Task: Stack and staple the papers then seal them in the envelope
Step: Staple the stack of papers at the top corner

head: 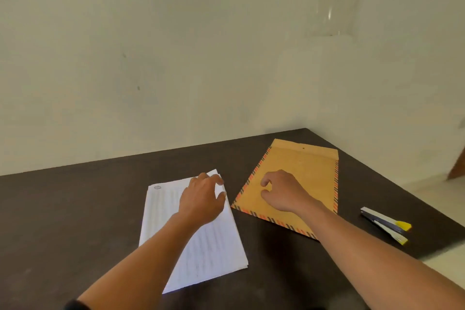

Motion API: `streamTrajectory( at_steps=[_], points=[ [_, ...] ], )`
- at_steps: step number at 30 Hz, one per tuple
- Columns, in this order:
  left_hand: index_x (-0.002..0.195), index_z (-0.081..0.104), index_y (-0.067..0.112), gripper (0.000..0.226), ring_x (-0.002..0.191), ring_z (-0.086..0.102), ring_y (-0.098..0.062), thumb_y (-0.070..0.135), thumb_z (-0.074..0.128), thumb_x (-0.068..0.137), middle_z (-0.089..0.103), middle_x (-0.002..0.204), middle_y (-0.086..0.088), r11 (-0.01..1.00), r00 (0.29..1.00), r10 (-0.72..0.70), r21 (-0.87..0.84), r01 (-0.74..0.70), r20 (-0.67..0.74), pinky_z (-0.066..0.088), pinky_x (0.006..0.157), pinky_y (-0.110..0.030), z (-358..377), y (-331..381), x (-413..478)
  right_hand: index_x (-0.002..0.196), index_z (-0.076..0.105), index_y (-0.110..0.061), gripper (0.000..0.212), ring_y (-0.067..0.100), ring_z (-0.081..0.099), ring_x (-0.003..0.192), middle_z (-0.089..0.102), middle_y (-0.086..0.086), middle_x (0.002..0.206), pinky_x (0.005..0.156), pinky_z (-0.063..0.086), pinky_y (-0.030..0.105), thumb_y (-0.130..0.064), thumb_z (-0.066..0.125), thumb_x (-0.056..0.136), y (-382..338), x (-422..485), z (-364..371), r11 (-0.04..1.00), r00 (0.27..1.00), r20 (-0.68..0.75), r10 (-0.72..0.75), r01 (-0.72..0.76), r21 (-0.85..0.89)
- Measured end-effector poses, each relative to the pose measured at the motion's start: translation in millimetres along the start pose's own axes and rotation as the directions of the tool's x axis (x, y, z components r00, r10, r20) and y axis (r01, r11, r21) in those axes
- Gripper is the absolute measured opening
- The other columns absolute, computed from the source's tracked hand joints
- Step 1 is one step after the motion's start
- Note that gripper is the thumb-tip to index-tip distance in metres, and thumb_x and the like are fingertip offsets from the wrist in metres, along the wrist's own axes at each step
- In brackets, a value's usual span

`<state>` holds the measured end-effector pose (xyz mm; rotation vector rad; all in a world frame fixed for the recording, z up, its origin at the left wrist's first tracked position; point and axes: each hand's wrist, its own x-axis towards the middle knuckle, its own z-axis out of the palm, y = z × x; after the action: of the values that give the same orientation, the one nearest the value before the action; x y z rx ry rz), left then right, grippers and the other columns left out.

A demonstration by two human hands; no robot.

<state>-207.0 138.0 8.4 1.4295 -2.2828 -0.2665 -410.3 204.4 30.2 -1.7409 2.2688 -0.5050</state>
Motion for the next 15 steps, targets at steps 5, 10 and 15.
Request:
streamTrajectory(
  at_steps=[5,10,15],
  points=[
    [0.13,0.057,0.033,0.038,0.127,0.051,-0.019,0.045,0.061,0.094,0.053,0.139,0.005,0.973,0.969,0.214,-0.12,-0.199,0.123,0.05,0.101,-0.039,46.3,99.1,13.5,0.118,0.065,-0.03,0.027,0.028,0.048,0.126,0.054,0.002,0.131,0.104,0.046,0.042,-0.033,0.061,0.091,95.5,-35.2,-48.6,0.974,0.976,0.021,0.216,-0.214,-0.077],
    [0.133,0.053,0.031,0.041,0.128,0.049,-0.022,0.044,0.058,0.095,0.053,0.135,0.0,0.942,0.905,0.333,-0.126,-0.31,0.265,0.046,0.103,-0.043,83.3,158.6,10.9,0.11,0.062,-0.028,0.023,0.026,0.056,0.115,0.06,0.001,0.12,0.098,0.051,0.043,-0.033,0.067,0.087,164.4,-75.1,-75.3,0.91,0.932,-0.024,0.362,-0.359,-0.207],
    [0.133,0.053,0.031,0.041,0.124,0.051,-0.022,0.043,0.058,0.095,0.055,0.129,0.001,0.944,0.868,0.331,-0.128,-0.305,0.37,0.047,0.102,-0.04,102.9,170.7,5.7,0.106,0.048,-0.022,0.028,0.023,0.062,0.096,0.063,0.004,0.109,0.086,0.053,0.039,-0.031,0.069,0.09,191.4,-86.0,-71.9,0.881,0.894,-0.016,0.447,-0.444,-0.167]
  ],
)
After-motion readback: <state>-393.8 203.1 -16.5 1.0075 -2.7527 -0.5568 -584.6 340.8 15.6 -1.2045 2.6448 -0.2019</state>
